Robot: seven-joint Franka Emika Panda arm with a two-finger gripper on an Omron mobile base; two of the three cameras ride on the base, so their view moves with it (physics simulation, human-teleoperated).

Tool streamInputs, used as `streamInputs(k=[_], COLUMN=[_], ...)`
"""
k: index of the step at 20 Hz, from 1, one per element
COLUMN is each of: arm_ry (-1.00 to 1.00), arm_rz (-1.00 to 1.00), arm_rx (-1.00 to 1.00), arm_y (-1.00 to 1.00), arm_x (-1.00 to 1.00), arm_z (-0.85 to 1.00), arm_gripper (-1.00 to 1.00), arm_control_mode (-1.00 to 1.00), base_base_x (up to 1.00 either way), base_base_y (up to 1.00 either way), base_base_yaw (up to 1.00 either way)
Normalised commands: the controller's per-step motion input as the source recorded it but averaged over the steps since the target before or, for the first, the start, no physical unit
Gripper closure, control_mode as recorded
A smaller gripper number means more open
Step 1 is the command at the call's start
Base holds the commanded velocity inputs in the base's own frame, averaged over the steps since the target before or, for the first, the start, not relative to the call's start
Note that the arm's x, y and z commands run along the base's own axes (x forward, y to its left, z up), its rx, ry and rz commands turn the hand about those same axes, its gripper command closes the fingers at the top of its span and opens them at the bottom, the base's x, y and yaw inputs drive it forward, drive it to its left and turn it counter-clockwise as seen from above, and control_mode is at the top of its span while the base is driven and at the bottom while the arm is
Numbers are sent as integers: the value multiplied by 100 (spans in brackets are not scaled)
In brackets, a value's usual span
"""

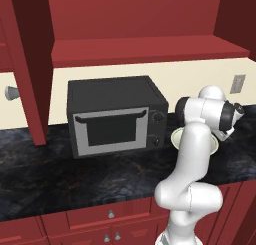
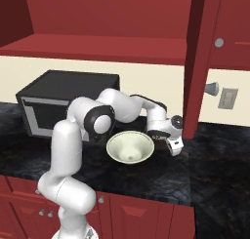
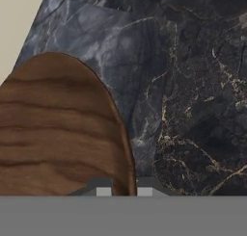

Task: Pick up the bowls on the counter and stack them on top of one another in the open cabinet. Place the smaller bowl on top of the larger bowl.

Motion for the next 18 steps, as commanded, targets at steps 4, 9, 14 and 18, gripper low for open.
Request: streamInputs(k=[4,9,14,18], arm_ry=[0,0,0,0], arm_rz=[0,-1,-1,-2], arm_rx=[0,0,0,0], arm_y=[0,0,0,0], arm_x=[0,0,0,0], arm_z=[10,28,36,36], arm_gripper=[100,100,100,100], arm_control_mode=[-100,-100,-100,-100], base_base_x=[0,0,0,0], base_base_y=[0,0,0,0], base_base_yaw=[0,0,0,0])
